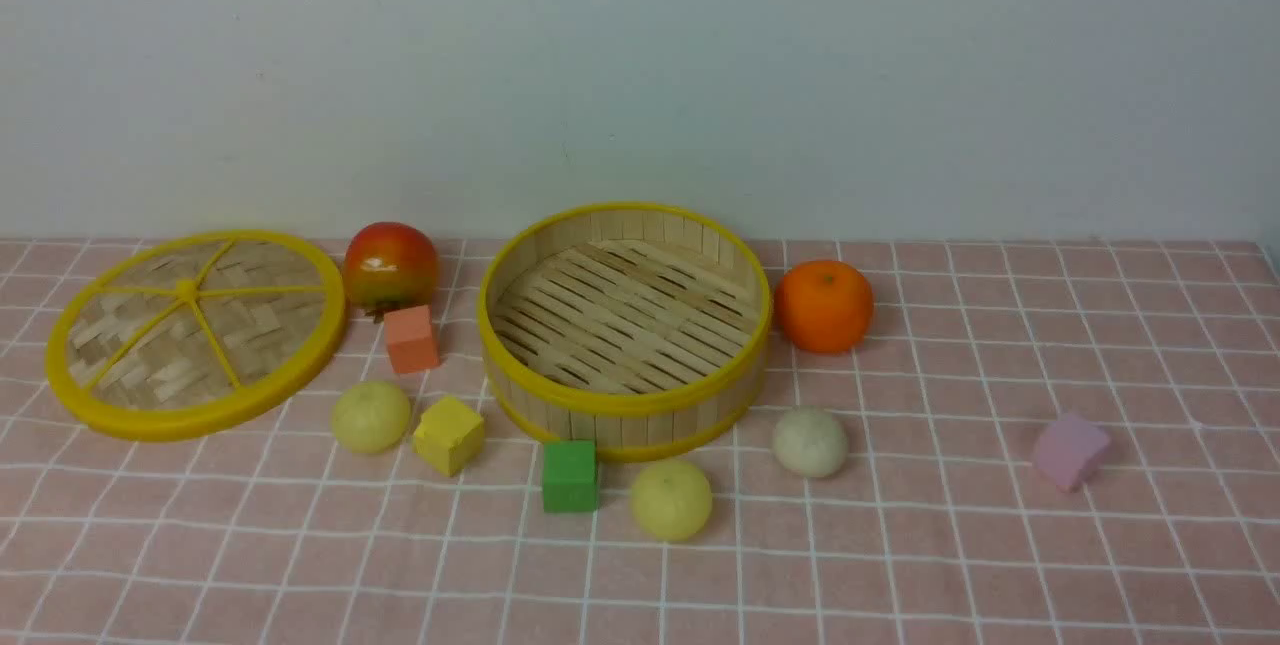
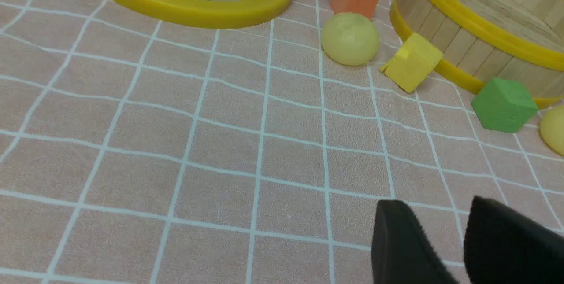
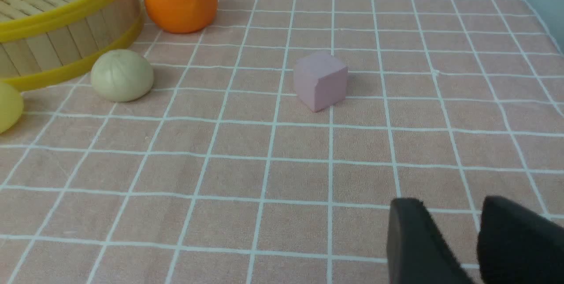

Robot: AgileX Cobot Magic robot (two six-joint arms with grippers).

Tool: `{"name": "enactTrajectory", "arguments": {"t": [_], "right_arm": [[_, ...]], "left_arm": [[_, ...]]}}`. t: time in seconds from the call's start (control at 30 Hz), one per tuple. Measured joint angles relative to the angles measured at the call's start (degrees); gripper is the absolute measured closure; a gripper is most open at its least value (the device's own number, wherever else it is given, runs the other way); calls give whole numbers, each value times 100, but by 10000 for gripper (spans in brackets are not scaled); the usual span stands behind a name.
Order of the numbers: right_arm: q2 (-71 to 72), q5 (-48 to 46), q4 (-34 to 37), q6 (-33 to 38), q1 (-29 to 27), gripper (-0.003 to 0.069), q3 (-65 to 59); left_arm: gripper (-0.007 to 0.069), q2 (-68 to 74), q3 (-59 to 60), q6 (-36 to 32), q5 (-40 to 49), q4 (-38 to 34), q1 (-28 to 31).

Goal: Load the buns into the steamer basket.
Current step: Use the left arm to grab a steamed stuffed bun

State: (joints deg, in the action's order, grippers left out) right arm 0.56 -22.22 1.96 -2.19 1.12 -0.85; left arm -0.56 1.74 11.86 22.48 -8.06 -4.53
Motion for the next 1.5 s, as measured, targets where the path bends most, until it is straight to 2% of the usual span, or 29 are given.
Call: {"name": "enactTrajectory", "arguments": {"t": [1.1,1.17,1.27,1.3,1.43,1.5], "right_arm": [[0,0,0,0,0,419,0],[0,0,0,0,0,419,0],[0,0,0,0,0,419,0],[0,0,0,0,0,419,0],[0,0,0,0,0,419,0],[0,0,0,0,0,419,0]], "left_arm": [[386,0,0,8,-144,-45,0],[386,0,0,82,-307,-284,0],[386,0,0,491,-596,-1194,0],[386,0,0,525,-636,-1262,0],[386,0,0,1061,-1079,-2724,0],[386,0,0,1097,-1198,-2946,0]]}}
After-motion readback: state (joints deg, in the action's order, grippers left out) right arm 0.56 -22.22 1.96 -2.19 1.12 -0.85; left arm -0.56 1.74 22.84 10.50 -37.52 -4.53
